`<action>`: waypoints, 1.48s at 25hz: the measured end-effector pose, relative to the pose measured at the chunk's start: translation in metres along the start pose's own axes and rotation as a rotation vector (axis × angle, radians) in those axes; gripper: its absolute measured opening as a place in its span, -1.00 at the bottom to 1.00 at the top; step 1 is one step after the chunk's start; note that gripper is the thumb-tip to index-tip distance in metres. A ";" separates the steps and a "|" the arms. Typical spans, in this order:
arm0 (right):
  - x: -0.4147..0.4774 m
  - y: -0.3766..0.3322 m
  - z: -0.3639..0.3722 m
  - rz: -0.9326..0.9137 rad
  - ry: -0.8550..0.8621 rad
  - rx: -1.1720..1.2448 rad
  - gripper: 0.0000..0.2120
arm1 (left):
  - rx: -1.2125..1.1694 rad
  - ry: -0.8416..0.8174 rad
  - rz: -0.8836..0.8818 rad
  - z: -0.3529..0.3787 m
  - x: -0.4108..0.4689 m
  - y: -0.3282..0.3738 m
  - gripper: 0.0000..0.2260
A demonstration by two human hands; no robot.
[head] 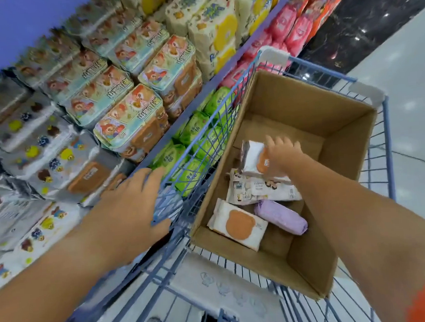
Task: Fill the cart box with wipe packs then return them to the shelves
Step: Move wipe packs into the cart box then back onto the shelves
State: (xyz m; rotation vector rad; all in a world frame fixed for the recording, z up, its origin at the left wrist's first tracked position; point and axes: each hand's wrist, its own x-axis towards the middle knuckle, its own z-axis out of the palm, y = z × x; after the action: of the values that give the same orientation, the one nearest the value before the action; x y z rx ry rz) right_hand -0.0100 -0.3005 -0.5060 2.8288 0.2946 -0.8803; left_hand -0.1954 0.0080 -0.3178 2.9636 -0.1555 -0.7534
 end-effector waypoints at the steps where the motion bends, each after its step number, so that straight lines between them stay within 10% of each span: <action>1: 0.001 -0.001 0.005 -0.011 -0.010 -0.019 -0.10 | -0.029 0.037 0.001 0.000 0.001 0.003 -0.18; 7: -0.070 -0.012 -0.046 0.048 0.063 0.685 -0.67 | -0.261 0.040 -0.056 -0.020 -0.026 0.012 -0.20; 14: -0.243 -0.051 -0.136 -0.063 -0.253 1.857 -0.54 | -0.892 -0.033 -0.065 -0.098 -0.068 0.048 -0.13; 18: -0.331 -0.092 -0.177 -0.221 -0.338 2.142 -0.71 | -1.173 0.099 0.040 -0.125 -0.143 0.070 -0.10; 27: -0.427 -0.216 -0.210 -0.313 -0.495 2.082 -0.55 | -1.002 0.703 -0.162 -0.110 -0.290 0.024 -0.23; 31: -0.452 -0.291 -0.201 -0.348 -0.422 1.819 -0.28 | -0.745 0.702 -0.370 -0.097 -0.328 -0.026 -0.25; 37: -0.478 -0.351 -0.196 -0.610 -0.246 1.442 -0.42 | -1.504 0.670 -0.444 -0.052 -0.365 -0.112 -0.22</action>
State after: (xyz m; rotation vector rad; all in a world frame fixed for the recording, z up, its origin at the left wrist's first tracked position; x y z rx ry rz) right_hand -0.3716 0.0145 -0.1066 3.7936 0.7421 -2.2923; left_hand -0.4809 0.1647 -0.1114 1.5825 0.7573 0.1888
